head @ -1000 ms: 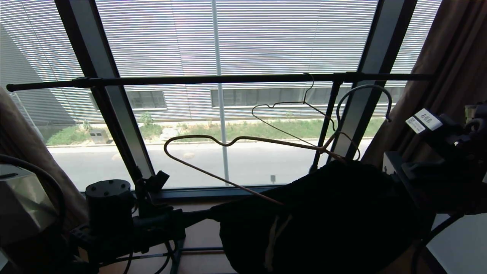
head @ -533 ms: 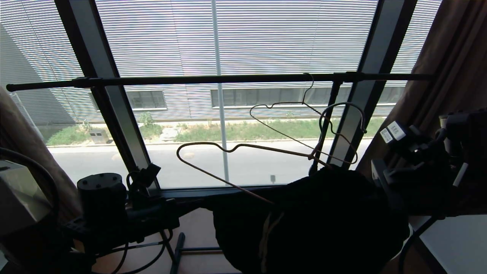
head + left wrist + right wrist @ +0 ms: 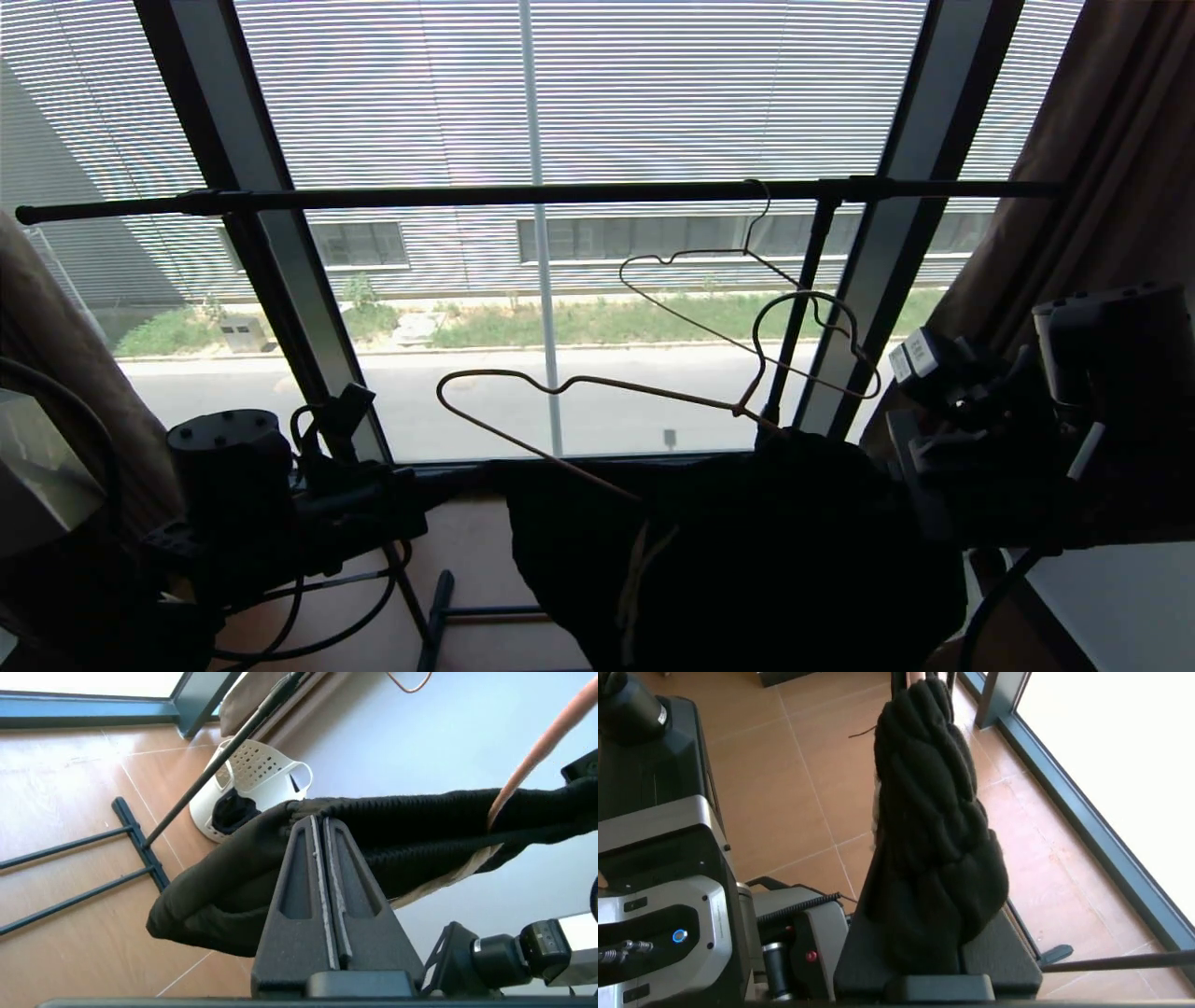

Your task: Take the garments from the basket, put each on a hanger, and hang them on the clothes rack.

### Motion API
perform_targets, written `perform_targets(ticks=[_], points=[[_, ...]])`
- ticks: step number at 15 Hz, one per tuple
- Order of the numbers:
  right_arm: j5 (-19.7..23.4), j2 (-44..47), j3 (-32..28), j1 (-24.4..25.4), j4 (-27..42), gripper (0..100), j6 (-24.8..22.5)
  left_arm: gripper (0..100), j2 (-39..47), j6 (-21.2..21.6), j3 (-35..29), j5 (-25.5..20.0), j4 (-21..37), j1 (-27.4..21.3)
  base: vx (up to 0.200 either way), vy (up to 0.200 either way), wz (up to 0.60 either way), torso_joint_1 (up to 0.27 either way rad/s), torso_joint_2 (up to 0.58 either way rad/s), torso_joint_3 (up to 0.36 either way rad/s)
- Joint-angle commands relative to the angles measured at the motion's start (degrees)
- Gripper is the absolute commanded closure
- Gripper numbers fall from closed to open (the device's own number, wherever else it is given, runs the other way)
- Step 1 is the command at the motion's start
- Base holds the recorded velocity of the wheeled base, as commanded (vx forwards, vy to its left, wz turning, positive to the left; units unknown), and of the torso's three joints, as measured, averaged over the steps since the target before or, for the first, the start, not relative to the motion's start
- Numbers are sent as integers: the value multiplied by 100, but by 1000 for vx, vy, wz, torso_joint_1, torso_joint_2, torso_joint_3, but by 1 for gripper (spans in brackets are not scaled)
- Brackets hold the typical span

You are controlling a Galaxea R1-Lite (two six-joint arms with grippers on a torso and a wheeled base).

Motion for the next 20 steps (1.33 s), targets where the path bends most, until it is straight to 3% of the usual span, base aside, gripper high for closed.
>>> perform_targets(ticks=[1,6,10,12,20], points=[[-4,57,23,8,36,100,-6,100,-56,-5,-116,4,65,141,0,0,0,0,0,0],[-39,83,155,8,44,100,-6,100,-118,206,-248,4,329,308,0,0,0,0,0,0],[-250,276,199,123,44,100,-6,100,-135,214,-266,4,337,316,0,0,0,0,0,0],[-654,443,190,342,44,100,-6,100,-144,214,-266,4,337,316,0,0,0,0,0,0],[-865,531,172,483,405,100,-15,100,-144,249,-292,4,337,360,0,0,0,0,0,0]])
